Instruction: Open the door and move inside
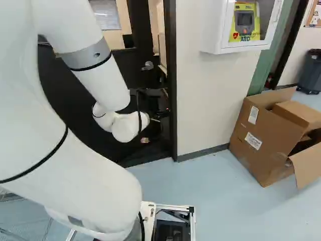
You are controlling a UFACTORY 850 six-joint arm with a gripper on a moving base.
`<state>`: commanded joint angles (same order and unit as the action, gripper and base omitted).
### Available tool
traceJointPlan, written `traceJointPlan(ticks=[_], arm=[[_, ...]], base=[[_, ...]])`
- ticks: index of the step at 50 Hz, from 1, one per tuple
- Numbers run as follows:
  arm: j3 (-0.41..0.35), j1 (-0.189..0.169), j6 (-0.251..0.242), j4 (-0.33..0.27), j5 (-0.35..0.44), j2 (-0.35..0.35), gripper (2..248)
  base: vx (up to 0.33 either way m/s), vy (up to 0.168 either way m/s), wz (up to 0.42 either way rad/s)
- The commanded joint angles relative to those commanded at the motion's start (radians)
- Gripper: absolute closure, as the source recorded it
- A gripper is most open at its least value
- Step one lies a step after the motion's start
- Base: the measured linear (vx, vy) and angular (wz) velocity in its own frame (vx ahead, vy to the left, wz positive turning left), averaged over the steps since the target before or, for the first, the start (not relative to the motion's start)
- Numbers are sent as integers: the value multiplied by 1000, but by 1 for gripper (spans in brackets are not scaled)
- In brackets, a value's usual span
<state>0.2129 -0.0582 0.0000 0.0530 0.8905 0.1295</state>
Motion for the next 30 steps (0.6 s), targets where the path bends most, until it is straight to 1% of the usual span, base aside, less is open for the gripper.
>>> traceJointPlan(ticks=[11,30], arm=[[0,0,0,0,0,0,3],[0,0,0,0,0,0,3]], base=[[33,72,219],[91,96,224]])
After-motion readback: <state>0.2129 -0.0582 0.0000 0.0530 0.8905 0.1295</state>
